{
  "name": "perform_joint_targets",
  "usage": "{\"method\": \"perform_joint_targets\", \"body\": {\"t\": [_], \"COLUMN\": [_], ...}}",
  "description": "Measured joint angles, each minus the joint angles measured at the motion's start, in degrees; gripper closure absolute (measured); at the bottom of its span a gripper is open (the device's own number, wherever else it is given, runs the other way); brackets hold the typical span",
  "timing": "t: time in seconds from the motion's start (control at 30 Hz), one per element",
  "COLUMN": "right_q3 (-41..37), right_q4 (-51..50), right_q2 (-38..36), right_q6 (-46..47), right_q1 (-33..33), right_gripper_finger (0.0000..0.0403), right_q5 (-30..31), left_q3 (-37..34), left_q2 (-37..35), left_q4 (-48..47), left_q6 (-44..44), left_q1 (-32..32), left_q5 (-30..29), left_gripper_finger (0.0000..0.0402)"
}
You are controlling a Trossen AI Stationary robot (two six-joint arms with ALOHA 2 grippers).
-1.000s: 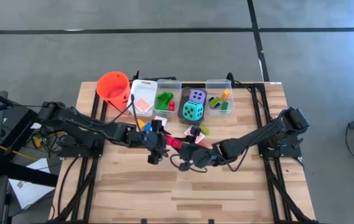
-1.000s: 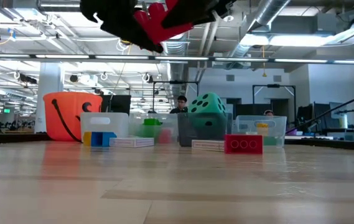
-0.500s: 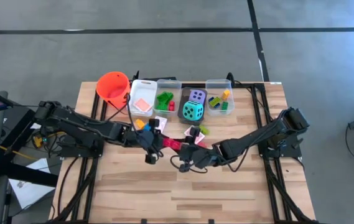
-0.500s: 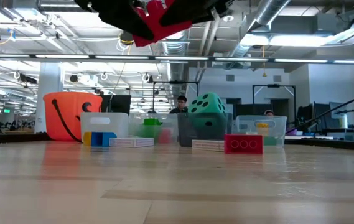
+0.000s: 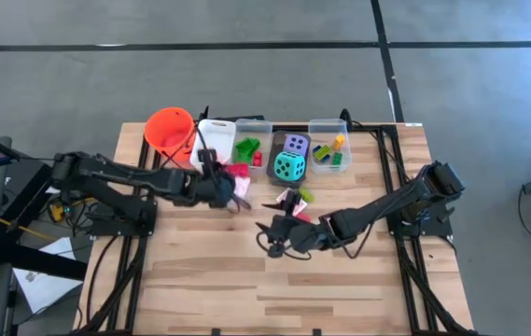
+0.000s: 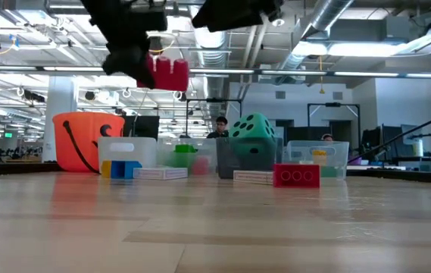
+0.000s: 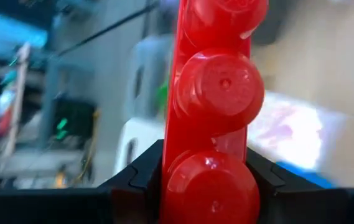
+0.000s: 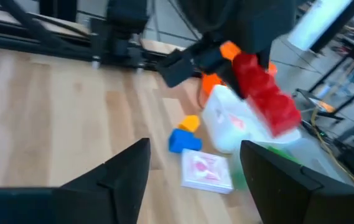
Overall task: Pick & Place Toys
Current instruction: Put the large red game piece into the left transparent bin, then put the pink playing card box into the white bin
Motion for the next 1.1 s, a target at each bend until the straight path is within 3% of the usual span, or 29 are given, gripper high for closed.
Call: {"method": "perform_joint_targets", "body": {"t": [0.13,0.43,0.7,0.8,0.97,1.1], "right_q3": [0.0,0.0,-0.02,-0.02,-0.02,-0.02], "right_q4": [0.09,0.45,0.43,0.41,0.43,0.43], "right_q2": [0.0,0.0,0.0,0.0,0.0,0.0], "right_q6": [0.0,0.0,1.24,1.22,1.16,1.07], "right_q1": [0.06,-0.02,-0.05,-0.01,0.04,-0.02], "right_gripper_finger": [0.0159,0.0159,0.0159,0.0159,0.0159,0.0159], "right_q5": [0.18,0.17,0.85,0.85,0.82,0.84], "left_q3": [0.0,0.0,0.0,0.0,0.02,0.02], "left_q2": [-0.15,-0.12,-0.12,-0.12,-0.12,-0.12], "left_q4": [3.13,24.35,26.32,26.35,28.28,28.31], "left_q6": [0.39,5.89,4.5,4.51,4.58,4.12], "left_q1": [6.83,23.5,32.28,32.54,32.28,32.28], "left_q5": [1.29,22.28,37.55,41.56,41.77,41.75], "left_gripper_finger": [0.0276,0.0276,0.0274,0.0234,0.0145,0.0102]}}
